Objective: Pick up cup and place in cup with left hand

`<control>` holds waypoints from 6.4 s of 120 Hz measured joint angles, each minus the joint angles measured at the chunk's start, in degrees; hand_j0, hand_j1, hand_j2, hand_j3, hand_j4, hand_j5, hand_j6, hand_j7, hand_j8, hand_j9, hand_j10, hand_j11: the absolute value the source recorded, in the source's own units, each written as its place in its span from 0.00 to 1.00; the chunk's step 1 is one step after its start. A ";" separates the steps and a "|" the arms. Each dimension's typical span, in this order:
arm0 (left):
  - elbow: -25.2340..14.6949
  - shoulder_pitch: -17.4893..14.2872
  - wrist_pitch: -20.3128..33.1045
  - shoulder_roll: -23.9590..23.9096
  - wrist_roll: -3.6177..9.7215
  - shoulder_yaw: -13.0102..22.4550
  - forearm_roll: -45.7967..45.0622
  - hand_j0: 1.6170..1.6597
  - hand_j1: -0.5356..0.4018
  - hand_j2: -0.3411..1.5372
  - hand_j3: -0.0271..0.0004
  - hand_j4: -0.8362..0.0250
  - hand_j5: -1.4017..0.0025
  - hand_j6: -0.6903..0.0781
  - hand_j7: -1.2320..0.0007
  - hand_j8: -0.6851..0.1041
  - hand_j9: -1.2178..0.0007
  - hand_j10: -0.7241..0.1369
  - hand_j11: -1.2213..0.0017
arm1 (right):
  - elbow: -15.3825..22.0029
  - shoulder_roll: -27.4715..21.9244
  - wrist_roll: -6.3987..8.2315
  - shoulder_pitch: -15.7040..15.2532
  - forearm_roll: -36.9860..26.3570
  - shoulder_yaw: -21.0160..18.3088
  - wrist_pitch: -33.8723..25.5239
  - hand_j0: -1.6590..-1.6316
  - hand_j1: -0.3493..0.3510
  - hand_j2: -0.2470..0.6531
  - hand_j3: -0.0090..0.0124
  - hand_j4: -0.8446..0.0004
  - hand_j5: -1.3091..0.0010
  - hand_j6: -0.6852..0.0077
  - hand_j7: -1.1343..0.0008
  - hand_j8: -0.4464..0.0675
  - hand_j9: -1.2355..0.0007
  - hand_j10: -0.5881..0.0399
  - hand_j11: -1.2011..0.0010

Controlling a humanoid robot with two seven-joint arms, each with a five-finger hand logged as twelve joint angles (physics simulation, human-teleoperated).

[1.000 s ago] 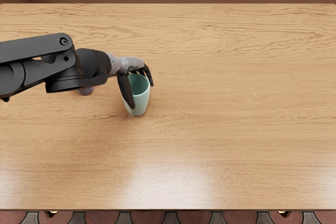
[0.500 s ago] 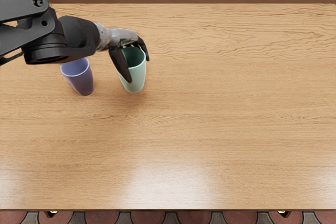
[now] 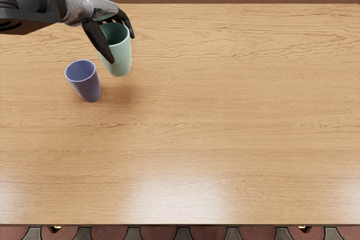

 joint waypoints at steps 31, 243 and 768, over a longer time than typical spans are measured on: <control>0.07 -0.40 -3.28 4.72 0.00 -0.09 -0.10 0.70 0.36 0.23 0.99 0.59 0.38 0.72 0.33 0.80 0.31 0.65 0.32 | 0.04 0.00 0.00 0.08 0.00 0.04 0.03 0.04 0.00 0.27 0.42 1.00 1.00 0.99 1.00 0.87 1.00 0.94 1.00; 14.29 3.72 -6.70 2.28 -0.02 0.06 0.57 0.57 0.30 0.23 0.99 0.71 0.27 0.86 0.24 0.91 0.23 0.74 0.23 | 0.18 0.00 0.00 0.27 0.00 0.06 0.09 0.04 0.00 0.27 0.42 1.00 1.00 0.99 1.00 0.87 1.00 0.94 1.00; -14.45 22.56 -16.70 32.58 -0.04 -3.29 -52.84 0.96 0.87 0.19 0.99 0.91 0.94 0.82 0.94 0.80 0.94 0.77 0.94 | 0.62 0.00 -0.09 0.62 0.09 0.14 2.93 0.04 0.00 0.27 0.42 1.00 1.00 0.99 1.00 0.87 1.00 0.94 1.00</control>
